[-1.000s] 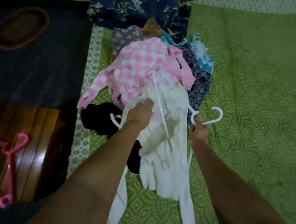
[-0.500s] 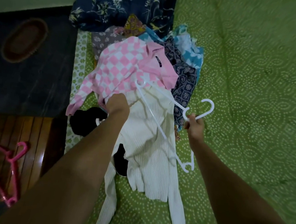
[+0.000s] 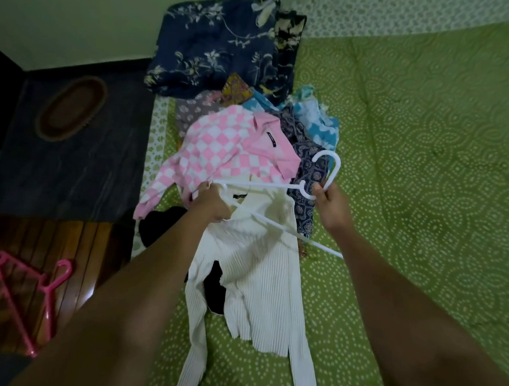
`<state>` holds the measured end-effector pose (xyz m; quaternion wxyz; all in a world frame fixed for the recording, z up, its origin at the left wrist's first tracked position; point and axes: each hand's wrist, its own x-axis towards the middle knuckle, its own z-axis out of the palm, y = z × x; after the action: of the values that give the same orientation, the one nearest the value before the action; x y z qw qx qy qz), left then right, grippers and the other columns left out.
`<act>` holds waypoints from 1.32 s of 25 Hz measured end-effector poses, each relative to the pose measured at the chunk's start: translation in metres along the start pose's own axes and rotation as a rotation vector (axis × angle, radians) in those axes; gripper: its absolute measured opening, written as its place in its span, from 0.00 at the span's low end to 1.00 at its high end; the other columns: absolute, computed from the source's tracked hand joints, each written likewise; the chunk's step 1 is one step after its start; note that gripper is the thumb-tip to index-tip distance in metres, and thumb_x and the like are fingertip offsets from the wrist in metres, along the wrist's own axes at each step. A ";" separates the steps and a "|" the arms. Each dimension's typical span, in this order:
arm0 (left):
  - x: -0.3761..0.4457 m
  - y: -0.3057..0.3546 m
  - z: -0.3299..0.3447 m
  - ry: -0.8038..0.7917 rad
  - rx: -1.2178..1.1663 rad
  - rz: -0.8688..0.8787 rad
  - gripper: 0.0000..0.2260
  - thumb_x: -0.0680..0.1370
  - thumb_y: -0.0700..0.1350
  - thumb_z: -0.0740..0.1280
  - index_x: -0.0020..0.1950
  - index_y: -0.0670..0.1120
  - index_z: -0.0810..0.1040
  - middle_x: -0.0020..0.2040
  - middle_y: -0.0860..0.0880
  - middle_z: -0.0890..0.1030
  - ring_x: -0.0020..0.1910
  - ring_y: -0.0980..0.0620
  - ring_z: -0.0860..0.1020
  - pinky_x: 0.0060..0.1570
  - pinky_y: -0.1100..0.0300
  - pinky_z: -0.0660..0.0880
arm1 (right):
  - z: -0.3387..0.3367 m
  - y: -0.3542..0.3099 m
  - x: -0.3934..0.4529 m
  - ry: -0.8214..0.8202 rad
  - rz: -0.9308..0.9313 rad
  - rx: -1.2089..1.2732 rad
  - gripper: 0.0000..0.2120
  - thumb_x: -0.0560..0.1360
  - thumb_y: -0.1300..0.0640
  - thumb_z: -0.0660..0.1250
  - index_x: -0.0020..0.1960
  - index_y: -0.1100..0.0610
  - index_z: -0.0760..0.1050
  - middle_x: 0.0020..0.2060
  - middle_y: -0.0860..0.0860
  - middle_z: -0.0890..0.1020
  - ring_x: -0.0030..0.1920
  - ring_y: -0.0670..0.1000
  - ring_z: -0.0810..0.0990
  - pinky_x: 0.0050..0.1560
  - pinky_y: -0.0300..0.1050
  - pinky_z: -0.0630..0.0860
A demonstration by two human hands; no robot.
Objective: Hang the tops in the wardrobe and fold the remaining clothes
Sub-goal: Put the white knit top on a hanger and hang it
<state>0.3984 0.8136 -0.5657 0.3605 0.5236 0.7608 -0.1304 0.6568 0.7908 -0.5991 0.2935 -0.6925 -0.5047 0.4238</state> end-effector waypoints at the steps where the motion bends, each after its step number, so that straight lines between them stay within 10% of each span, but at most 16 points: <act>1: -0.007 -0.005 -0.008 0.003 -0.033 -0.003 0.41 0.73 0.42 0.71 0.78 0.45 0.50 0.78 0.47 0.42 0.74 0.46 0.56 0.64 0.50 0.71 | -0.005 -0.007 -0.003 -0.005 -0.018 -0.014 0.13 0.81 0.48 0.56 0.48 0.58 0.70 0.35 0.53 0.75 0.34 0.52 0.72 0.37 0.48 0.67; 13: -0.174 0.039 -0.010 -0.011 0.026 0.339 0.36 0.71 0.39 0.71 0.75 0.46 0.57 0.77 0.49 0.44 0.70 0.48 0.66 0.61 0.54 0.72 | 0.014 -0.091 -0.116 -0.102 -0.174 -0.505 0.16 0.82 0.48 0.51 0.58 0.60 0.68 0.45 0.61 0.80 0.46 0.62 0.78 0.42 0.51 0.71; 18: -0.254 0.005 -0.037 -0.046 -0.197 0.669 0.26 0.73 0.49 0.71 0.66 0.45 0.64 0.61 0.42 0.72 0.50 0.48 0.76 0.42 0.52 0.77 | -0.029 -0.121 -0.188 0.115 -0.190 -0.067 0.11 0.81 0.47 0.57 0.44 0.50 0.71 0.31 0.49 0.76 0.35 0.55 0.76 0.37 0.51 0.70; 23: -0.314 -0.017 -0.082 0.443 0.527 0.871 0.20 0.78 0.62 0.58 0.62 0.50 0.72 0.53 0.46 0.78 0.58 0.46 0.71 0.51 0.52 0.63 | -0.076 -0.166 -0.251 0.203 -0.278 0.159 0.09 0.79 0.48 0.60 0.40 0.46 0.70 0.32 0.49 0.76 0.34 0.53 0.74 0.43 0.61 0.74; 28: -0.375 -0.001 -0.081 0.355 0.181 1.105 0.13 0.82 0.52 0.56 0.63 0.48 0.72 0.55 0.43 0.80 0.51 0.44 0.78 0.41 0.57 0.67 | -0.075 -0.182 -0.336 0.705 -0.331 -0.187 0.28 0.74 0.34 0.52 0.65 0.51 0.64 0.58 0.50 0.69 0.59 0.50 0.65 0.60 0.49 0.61; 33: -0.434 0.017 -0.077 0.369 0.124 1.279 0.15 0.83 0.53 0.56 0.64 0.48 0.72 0.58 0.45 0.79 0.54 0.45 0.77 0.46 0.57 0.70 | -0.064 -0.166 -0.400 0.864 -0.536 -0.425 0.19 0.76 0.42 0.57 0.50 0.55 0.77 0.48 0.50 0.77 0.49 0.54 0.73 0.48 0.49 0.65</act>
<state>0.4651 0.5603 -0.2106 0.1999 0.9050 0.3409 0.1575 0.5855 0.4662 -0.3142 0.4254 -0.6948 -0.5713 -0.0996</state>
